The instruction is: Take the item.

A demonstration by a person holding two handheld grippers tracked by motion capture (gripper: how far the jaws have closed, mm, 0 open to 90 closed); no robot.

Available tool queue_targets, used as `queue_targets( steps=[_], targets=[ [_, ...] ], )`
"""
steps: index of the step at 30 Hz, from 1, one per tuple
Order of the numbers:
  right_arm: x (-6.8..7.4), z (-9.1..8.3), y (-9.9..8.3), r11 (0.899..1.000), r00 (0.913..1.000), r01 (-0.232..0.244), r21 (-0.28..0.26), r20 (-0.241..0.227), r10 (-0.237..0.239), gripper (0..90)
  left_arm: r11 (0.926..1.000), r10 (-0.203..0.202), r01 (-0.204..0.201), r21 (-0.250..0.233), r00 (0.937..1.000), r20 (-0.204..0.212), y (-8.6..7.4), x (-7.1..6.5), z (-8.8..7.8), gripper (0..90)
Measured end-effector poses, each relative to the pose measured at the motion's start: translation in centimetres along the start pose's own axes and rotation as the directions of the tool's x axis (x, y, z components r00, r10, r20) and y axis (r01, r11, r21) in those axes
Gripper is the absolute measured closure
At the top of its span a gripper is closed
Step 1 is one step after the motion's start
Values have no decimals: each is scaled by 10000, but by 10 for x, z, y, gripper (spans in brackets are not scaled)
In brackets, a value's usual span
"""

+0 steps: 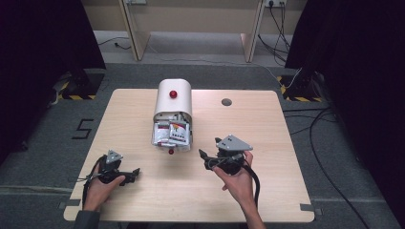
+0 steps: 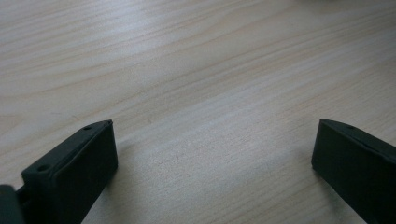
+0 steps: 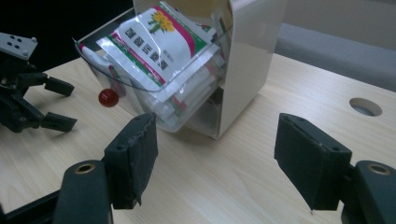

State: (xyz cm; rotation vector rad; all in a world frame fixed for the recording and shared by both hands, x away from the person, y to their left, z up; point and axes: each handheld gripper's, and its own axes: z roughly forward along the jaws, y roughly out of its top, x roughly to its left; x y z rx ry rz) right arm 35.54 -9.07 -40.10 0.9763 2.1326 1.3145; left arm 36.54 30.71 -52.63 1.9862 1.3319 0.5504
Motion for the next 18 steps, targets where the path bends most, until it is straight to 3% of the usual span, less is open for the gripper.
queue_targets(
  steps=[18],
  targets=[
    [16, 13, 35, 9983, 9974, 533, -256, -481, -545, 318, 10000, -8, 8, 1, 10000, 10, 0, 0, 0, 0]
  ],
)
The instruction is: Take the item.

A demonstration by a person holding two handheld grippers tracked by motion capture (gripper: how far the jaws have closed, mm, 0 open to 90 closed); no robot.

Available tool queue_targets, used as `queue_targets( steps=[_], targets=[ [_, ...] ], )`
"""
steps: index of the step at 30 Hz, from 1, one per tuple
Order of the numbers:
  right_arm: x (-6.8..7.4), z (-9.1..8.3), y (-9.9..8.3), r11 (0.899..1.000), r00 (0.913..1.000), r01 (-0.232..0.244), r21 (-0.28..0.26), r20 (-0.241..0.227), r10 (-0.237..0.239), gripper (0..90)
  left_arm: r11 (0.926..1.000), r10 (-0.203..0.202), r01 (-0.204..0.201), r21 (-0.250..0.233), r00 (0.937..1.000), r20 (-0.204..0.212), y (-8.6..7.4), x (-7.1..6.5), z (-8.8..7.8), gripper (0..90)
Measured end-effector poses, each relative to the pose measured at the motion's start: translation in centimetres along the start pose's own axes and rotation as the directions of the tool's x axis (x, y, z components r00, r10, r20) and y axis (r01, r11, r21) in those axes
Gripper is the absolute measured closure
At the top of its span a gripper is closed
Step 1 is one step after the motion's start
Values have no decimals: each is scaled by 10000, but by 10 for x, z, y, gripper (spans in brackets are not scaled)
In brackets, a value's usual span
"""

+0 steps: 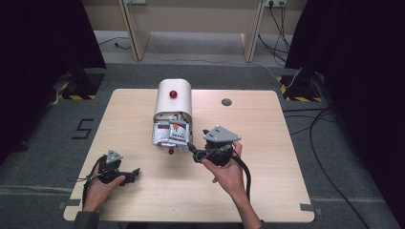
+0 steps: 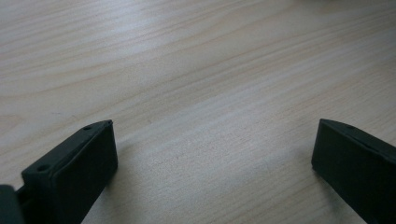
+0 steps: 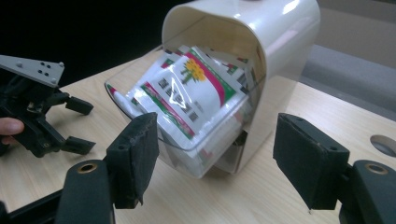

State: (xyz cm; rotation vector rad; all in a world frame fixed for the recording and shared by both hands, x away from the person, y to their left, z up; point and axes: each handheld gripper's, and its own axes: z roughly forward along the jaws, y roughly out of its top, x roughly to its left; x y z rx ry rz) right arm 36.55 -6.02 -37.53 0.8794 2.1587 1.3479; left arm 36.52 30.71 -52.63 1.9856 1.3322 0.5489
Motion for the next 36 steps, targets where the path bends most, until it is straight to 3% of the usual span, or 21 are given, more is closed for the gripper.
queue_targets(
  steps=[8, 23, 30, 36],
  targets=[
    [12, 15, 15, 9997, 9993, 213, 83, -319, -210, 322, 10000, -9, 9, -8, 10000, -2, 0, 0, 0, 0],
    [30, 50, 34, 9963, 9966, 722, 473, -421, -703, 347, 10000, -1, 1, 24, 10000, -10, -1, 0, -1, 0],
    [37, 67, 40, 9902, 9937, 1120, 831, -129, -1114, 365, 10000, -10, 10, 10, 10000, 5, -1, -1, -1, 0],
    [38, 78, 41, 9863, 9924, 1192, 1138, 159, -1217, 404, 10000, -5, 5, 13, 10000, 9, -1, -1, -1, 0]
  ],
)
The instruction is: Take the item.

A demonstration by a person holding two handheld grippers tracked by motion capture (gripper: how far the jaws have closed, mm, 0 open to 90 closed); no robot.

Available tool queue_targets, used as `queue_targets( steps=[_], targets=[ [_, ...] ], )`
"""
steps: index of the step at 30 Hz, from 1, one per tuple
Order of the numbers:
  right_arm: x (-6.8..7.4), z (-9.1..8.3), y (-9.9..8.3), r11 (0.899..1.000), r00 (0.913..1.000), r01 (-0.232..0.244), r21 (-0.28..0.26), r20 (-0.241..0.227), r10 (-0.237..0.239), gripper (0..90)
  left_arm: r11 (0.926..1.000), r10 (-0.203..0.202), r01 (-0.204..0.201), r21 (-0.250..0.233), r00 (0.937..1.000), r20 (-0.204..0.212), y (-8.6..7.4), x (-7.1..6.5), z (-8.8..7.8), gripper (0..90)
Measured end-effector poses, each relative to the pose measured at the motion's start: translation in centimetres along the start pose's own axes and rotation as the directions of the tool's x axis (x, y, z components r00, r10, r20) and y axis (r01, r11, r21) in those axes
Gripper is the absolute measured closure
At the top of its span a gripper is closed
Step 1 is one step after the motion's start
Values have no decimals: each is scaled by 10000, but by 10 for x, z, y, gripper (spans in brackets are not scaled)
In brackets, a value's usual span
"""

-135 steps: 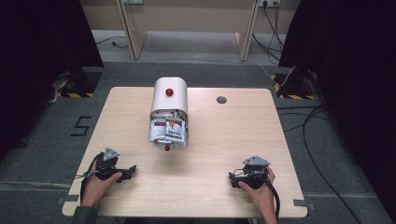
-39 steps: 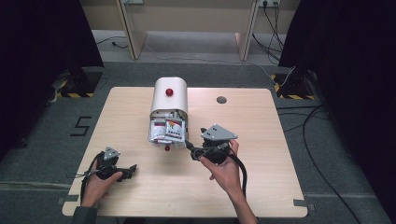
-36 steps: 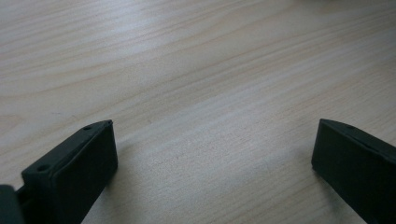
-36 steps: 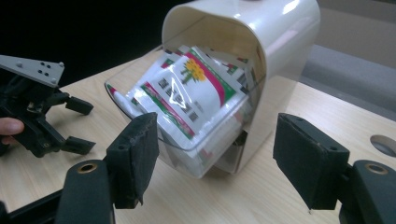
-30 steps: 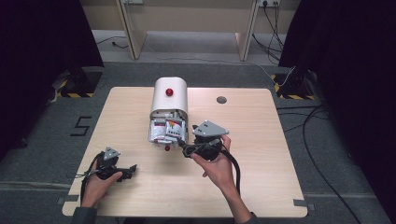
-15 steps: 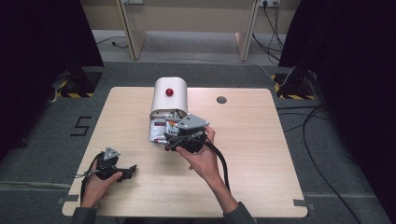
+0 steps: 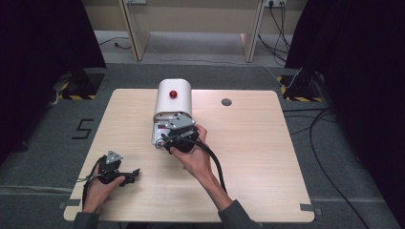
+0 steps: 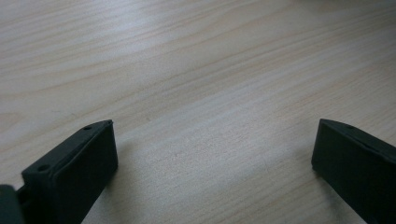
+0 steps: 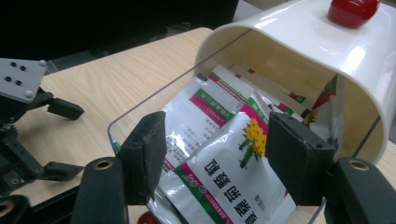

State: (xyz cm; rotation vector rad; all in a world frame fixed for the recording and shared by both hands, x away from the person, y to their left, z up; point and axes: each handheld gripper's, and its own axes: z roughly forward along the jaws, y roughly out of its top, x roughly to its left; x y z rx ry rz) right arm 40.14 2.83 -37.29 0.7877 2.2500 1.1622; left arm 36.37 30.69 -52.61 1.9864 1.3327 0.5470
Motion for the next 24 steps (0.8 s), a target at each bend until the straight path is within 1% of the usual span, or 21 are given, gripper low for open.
queue_targets(
  steps=[2, 4, 6, 8, 11, 13, 18, 22, 24],
  targets=[
    [-2, -2, -2, 10000, 9999, -45, 31, 135, 45, 424, 10000, 8, -8, 3, 10000, 7, 0, 0, 0, 0],
    [-7, -7, -4, 9995, 9994, -296, -87, 153, 298, 431, 10000, 10, -10, 2, 10000, 7, 0, 0, 0, 0],
    [-10, -13, -5, 9989, 9989, -432, -203, 146, 435, 454, 10000, 11, -11, -1, 10000, 5, 0, 0, 0, 0],
    [-14, -19, -6, 9990, 9987, -373, -241, 346, 381, 461, 10000, 9, -9, -5, 10000, 15, 0, 0, 0, 0],
    [-20, -25, -8, 9987, 9981, -456, -218, 395, 464, 477, 10000, 9, -9, -4, 10000, 14, 0, 0, 0, 0],
    [-24, -28, -9, 9988, 9976, -468, -140, 508, 475, 487, 10000, 10, -10, 2, 10000, 5, 0, 0, 0, 0],
    [-28, -27, -14, 9990, 9972, -440, 34, 603, 437, 533, 10000, 8, -8, 1, 10000, 8, 0, 0, 0, 0],
    [-27, -23, -14, 9994, 9979, -309, 127, 581, 301, 571, 10000, 9, -9, 0, 10000, 5, 0, 0, 0, 0],
    [-26, -22, -14, 9996, 9972, -258, 101, 700, 250, 584, 10000, 8, -8, -2, 10000, 5, 0, 0, 0, 0]
  ],
)
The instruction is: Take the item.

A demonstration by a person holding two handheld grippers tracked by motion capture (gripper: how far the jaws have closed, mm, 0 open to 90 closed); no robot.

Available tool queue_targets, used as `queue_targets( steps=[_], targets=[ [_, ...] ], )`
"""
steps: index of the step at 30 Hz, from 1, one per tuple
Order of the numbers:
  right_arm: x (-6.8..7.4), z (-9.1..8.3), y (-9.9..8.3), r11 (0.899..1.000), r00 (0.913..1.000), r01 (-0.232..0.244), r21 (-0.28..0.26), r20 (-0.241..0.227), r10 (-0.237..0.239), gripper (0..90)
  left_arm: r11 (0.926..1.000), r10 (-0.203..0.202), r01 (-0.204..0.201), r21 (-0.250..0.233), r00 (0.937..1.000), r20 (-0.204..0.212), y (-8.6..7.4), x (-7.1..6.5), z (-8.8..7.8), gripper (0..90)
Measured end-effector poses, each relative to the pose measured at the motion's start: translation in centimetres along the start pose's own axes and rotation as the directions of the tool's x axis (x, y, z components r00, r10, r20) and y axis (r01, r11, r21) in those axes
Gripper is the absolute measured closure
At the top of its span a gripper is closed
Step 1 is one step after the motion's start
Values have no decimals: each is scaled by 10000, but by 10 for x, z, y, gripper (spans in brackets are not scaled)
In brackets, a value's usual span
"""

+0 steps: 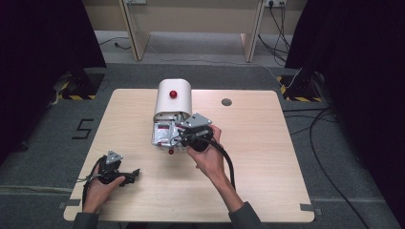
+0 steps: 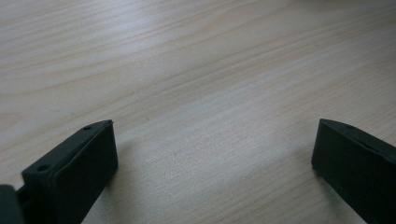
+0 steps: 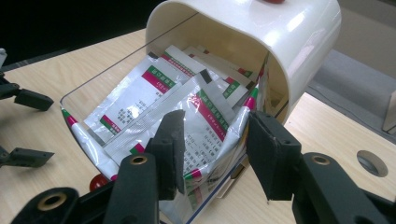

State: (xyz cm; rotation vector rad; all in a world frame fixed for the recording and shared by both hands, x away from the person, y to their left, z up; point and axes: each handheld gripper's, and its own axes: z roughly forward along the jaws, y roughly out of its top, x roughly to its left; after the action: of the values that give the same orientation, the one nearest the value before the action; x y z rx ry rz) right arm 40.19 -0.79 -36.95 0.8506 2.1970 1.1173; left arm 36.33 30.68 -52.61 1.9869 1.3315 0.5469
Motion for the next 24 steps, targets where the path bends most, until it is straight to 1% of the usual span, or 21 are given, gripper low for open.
queue_targets(
  steps=[4, 7, 9, 11, 14, 16, 20, 24],
  targets=[
    [-1, 4, -1, 10000, 10000, 29, 81, 92, -30, 597, 10000, -3, 3, -18, 10000, -1, 0, 0, 0, 0],
    [-4, 8, -5, 9997, 9997, -238, 115, -14, 238, 610, 10000, -1, 1, -13, 10000, -4, 0, 0, 0, 0],
    [-6, 10, -7, 9995, 9996, -288, 110, -56, 289, 635, 10000, -3, 3, -17, 10000, -2, 0, 0, 0, 0],
    [-5, 10, -8, 9999, 9999, -123, 16, 87, 123, 675, 10000, -1, 1, -16, 10000, -3, 0, 0, 0, 0],
    [-6, 11, -10, 9998, 9999, -39, -200, 130, 42, 745, 10000, 8, -8, -7, 10000, -1, 0, 0, 0, 0],
    [-7, 10, -10, 9992, 9998, 140, -365, 132, -135, 809, 10000, 7, -7, -7, 10000, -1, 0, 0, 0, 0],
    [-7, 6, -8, 9982, 9997, 237, -557, -49, -240, 845, 10000, -3, 3, -16, 10000, -2, 0, 0, 0, 0],
    [-6, 2, -5, 9973, 9991, 326, -655, -237, -342, 858, 10000, 1, -1, -13, 10000, -2, 0, 0, 0, 0]
  ],
)
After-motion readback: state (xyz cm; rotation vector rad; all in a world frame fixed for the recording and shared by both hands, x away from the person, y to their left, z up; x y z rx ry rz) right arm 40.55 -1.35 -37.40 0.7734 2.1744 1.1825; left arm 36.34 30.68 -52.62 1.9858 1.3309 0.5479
